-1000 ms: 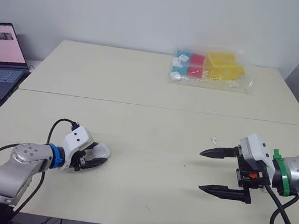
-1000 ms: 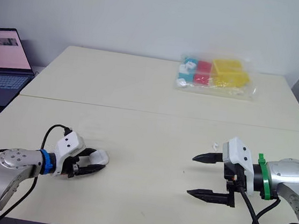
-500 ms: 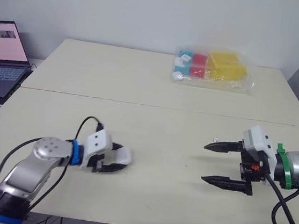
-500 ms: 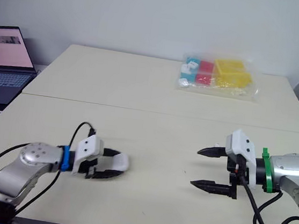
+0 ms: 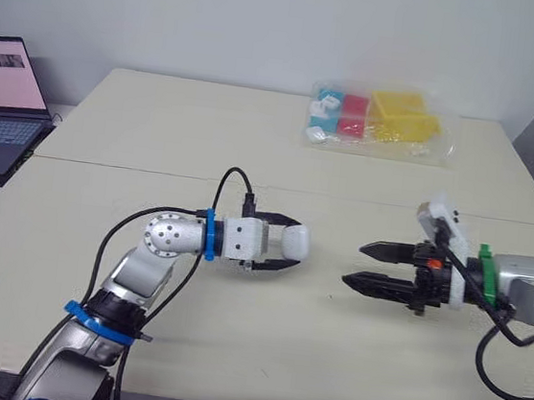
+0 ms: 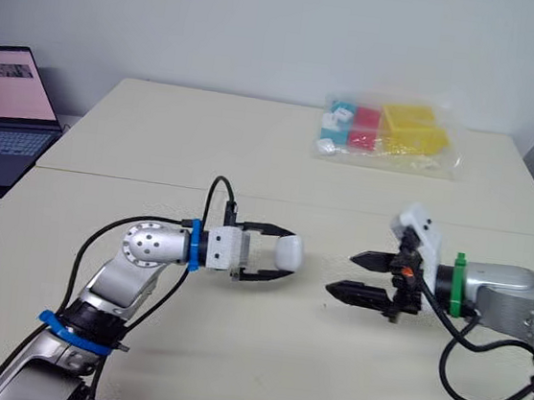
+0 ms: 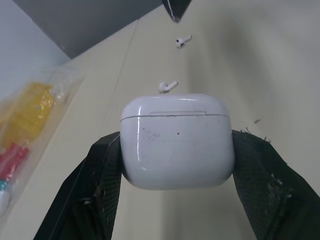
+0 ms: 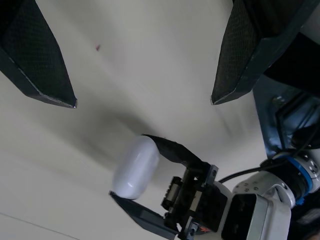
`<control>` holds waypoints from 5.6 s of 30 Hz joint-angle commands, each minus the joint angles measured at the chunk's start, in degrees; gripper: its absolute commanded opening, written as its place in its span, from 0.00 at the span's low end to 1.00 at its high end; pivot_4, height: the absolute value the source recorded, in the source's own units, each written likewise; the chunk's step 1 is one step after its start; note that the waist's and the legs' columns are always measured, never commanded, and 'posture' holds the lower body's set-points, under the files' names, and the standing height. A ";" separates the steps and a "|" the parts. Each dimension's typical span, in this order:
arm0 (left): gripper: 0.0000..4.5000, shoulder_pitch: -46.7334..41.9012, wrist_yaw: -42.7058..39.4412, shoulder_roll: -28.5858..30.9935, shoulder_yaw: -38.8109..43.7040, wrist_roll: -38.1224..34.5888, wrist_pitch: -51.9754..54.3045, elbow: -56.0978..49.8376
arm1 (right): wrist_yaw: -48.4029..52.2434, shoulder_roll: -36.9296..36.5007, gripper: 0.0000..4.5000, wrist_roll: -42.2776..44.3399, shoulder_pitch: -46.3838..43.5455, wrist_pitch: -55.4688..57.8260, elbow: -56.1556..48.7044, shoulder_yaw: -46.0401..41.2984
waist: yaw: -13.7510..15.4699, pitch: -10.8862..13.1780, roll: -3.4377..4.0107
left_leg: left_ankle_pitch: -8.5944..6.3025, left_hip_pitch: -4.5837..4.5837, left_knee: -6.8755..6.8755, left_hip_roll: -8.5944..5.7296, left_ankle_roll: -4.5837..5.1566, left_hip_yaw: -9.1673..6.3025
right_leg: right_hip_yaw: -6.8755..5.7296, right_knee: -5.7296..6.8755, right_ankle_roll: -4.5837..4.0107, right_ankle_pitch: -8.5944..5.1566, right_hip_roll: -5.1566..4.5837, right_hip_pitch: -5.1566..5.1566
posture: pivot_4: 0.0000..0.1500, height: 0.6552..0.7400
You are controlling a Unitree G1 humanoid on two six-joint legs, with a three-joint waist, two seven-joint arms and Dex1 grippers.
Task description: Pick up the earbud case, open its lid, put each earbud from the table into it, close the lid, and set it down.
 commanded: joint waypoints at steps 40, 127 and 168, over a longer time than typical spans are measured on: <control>0.62 -2.09 7.80 -3.19 -0.78 3.37 -8.89 0.07 | -29.37 16.55 0.17 15.23 -3.13 -5.03 9.89 6.28 | -0.95 -0.01 0.02 | 0.01 -0.60 0.07 -0.01 0.03 -0.03 | -0.02 0.24 0.04 0.04 0.05 -0.62 | 1.00 1.00; 1.00 -9.41 1.29 7.19 -1.80 -17.47 57.35 -22.82 | 37.22 -12.28 0.18 -54.12 -23.46 -37.41 8.76 39.98 | -1.08 0.03 0.04 | 0.02 -0.70 0.21 -0.02 0.02 -0.02 | -0.09 0.23 0.10 0.02 0.13 -0.75 | 1.00 1.00; 1.00 -11.85 7.55 -2.01 -9.23 -8.66 57.03 -17.35 | 47.46 0.07 0.18 -70.36 -23.82 -41.56 13.56 37.01 | -1.08 0.03 0.04 | 0.03 -0.64 0.89 -0.08 0.00 -0.08 | -0.02 1.07 0.07 0.03 0.05 -0.77 | 1.00 1.00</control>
